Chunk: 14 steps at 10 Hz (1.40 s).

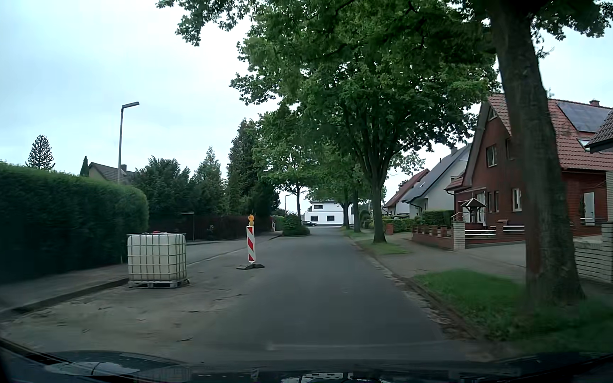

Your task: Follow the waypoints while adhering to traffic rules and regulations

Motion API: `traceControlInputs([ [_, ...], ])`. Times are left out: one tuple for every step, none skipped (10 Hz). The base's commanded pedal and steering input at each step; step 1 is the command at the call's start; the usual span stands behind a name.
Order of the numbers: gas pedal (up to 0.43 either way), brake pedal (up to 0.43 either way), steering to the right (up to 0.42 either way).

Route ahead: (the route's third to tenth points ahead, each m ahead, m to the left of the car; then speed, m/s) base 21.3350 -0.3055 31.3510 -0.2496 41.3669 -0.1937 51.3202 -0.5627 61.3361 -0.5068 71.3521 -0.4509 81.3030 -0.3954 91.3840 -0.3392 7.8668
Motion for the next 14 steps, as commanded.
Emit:
traceControlInputs([
  [0.118, 0.000, -0.004],
  [0.118, 0.000, -0.003],
  [0.118, 0.000, -0.003],
  [0.118, 0.000, -0.003],
  [0.118, 0.000, -0.003],
  [0.118, 0.000, -0.003],
  [0.118, 0.000, -0.002],
  [0.118, 0.000, -0.001],
  [0.118, 0.000, -0.001],
  [0.118, 0.000, -0.001],
  [0.118, 0.000, -0.001],
  [0.118, 0.000, -0.001],
  [0.118, 0.000, -0.001],
  [0.118, 0.000, -0.001],
])
